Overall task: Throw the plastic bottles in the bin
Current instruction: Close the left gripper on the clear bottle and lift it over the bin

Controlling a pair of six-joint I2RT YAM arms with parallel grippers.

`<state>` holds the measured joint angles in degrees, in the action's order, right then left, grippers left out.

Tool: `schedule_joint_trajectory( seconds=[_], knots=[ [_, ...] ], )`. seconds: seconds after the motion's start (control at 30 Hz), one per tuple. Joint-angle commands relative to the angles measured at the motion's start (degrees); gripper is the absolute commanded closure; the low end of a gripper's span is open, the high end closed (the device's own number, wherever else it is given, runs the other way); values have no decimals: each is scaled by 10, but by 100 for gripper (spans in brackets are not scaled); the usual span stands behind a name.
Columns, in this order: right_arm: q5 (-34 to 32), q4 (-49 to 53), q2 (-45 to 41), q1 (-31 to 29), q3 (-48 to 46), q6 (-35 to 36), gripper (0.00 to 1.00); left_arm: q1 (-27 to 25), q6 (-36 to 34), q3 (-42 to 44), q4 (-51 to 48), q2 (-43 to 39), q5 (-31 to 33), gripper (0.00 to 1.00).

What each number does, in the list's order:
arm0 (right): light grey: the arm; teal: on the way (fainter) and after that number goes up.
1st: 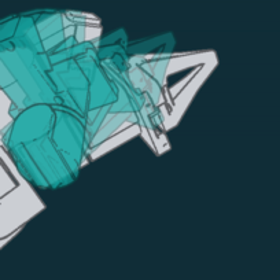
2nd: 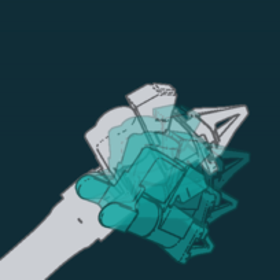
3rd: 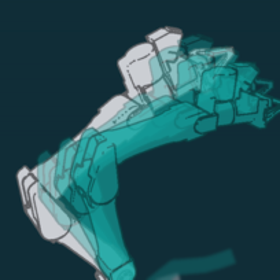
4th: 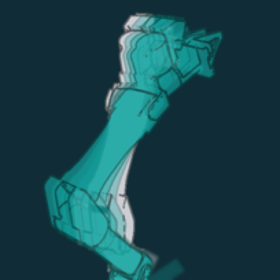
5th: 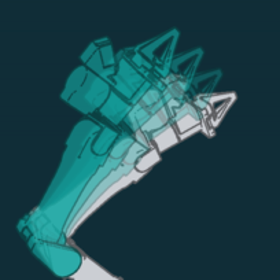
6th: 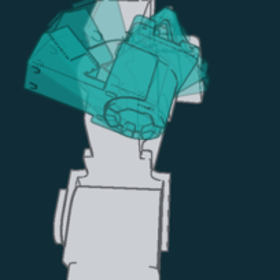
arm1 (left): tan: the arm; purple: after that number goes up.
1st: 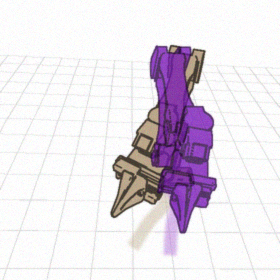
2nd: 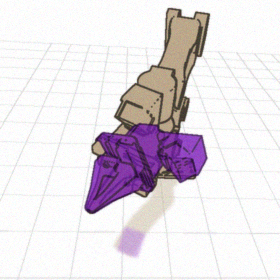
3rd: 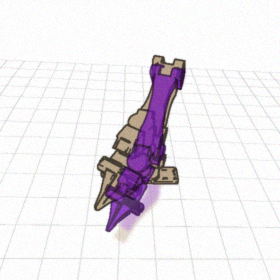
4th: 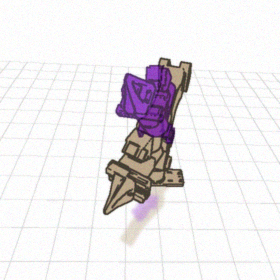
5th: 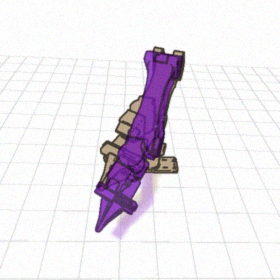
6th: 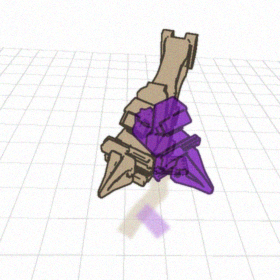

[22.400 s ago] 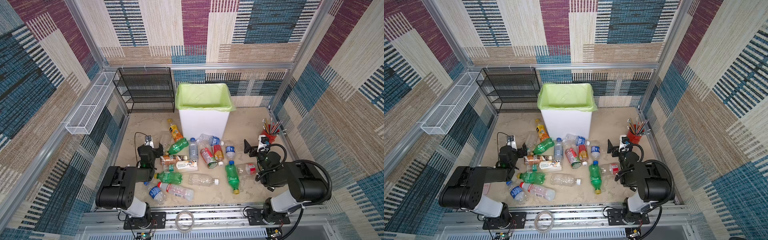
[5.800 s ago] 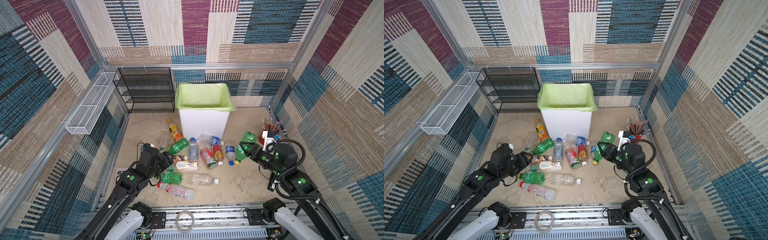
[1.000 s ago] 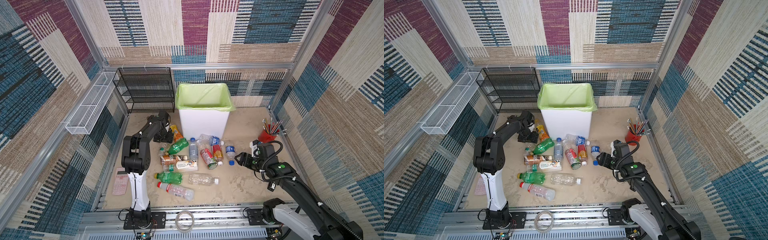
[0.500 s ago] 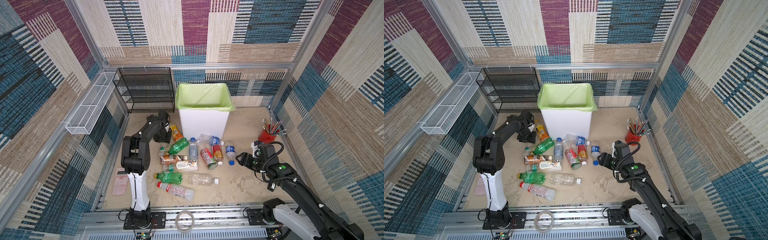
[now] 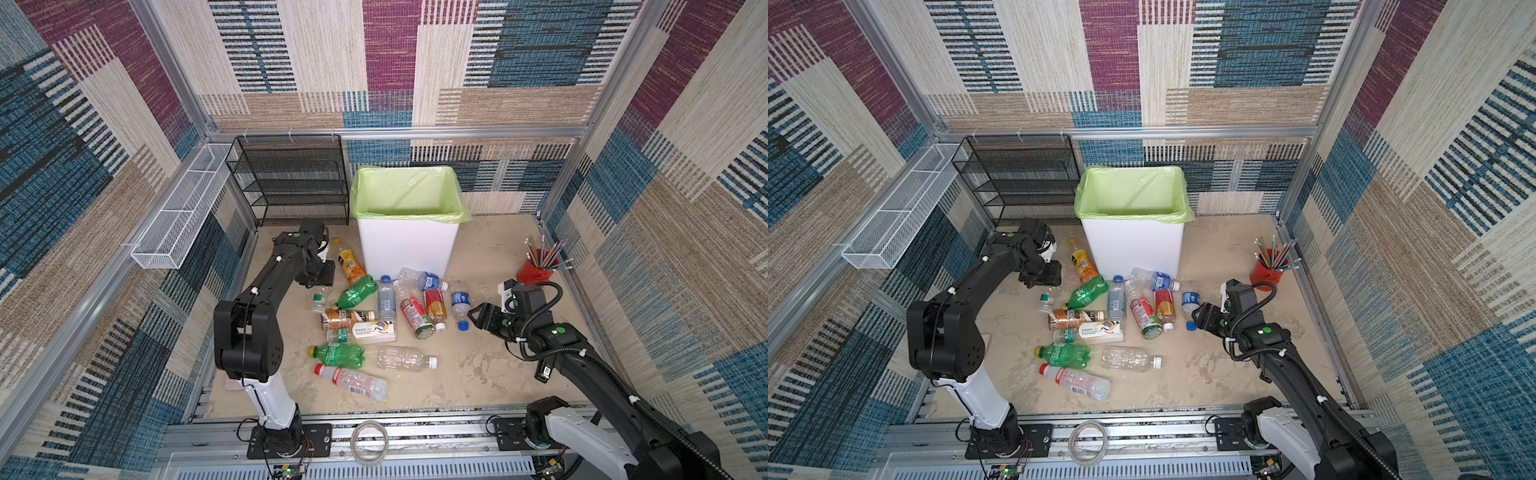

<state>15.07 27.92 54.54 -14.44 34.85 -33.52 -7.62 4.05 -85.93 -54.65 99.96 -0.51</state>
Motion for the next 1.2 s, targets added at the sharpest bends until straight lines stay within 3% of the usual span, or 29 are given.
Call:
schedule_joint_trajectory(
  seconds=[0.0, 0.43, 0.63, 0.8, 0.97, 1.17],
  knots=[
    [14, -37, 7, -1, 0, 13, 25, 6, 40, 40, 8, -49, -31, 51],
    [48, -63, 37, -1, 4, 48, 25, 9, 174, 242, 103, -312, -159, 50],
    [55, -74, 40, -1, 1, 49, 25, 8, 281, 355, 281, -478, -250, 49],
    [57, -84, 42, -1, -5, 45, 25, -7, 336, 421, 450, -579, -244, 50],
    [61, -92, 47, -1, -8, 41, 25, -55, 270, 371, 535, -581, -188, 56],
    [62, -96, 47, 0, -11, 35, 25, -116, 179, 218, 662, -451, -147, 58]
  ],
)
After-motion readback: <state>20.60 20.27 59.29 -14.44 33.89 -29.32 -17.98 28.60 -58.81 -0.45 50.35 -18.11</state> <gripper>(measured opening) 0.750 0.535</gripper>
